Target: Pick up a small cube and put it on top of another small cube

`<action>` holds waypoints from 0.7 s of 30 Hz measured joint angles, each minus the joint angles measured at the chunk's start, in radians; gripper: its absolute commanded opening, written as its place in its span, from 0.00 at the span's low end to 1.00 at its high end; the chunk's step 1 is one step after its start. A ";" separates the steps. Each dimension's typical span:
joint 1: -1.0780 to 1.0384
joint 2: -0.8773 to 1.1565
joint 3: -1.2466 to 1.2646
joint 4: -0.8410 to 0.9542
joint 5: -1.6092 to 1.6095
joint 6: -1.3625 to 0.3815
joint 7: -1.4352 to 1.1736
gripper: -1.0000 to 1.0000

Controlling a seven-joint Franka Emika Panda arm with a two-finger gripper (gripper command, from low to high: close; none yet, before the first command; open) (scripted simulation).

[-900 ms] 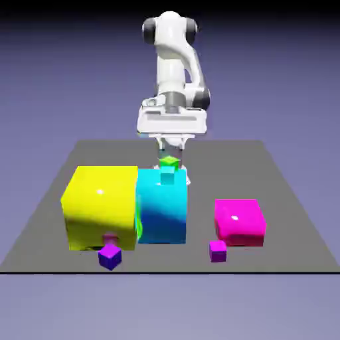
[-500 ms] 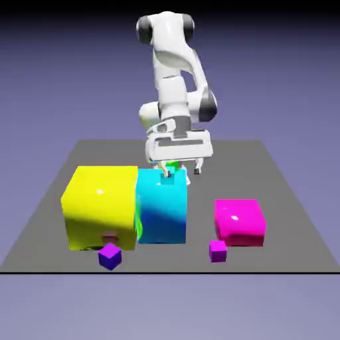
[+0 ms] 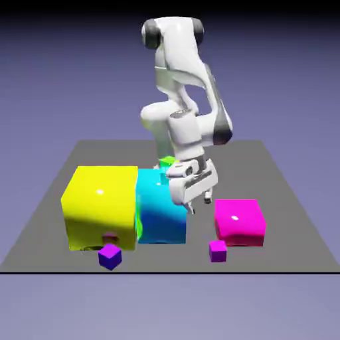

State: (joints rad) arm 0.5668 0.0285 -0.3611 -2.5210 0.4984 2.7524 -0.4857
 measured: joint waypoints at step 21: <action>0.260 0.454 -0.121 0.212 0.412 -0.119 -0.797 0.50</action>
State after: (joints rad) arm 0.8266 0.4823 -0.4820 -2.3092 0.9101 2.6331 -1.2831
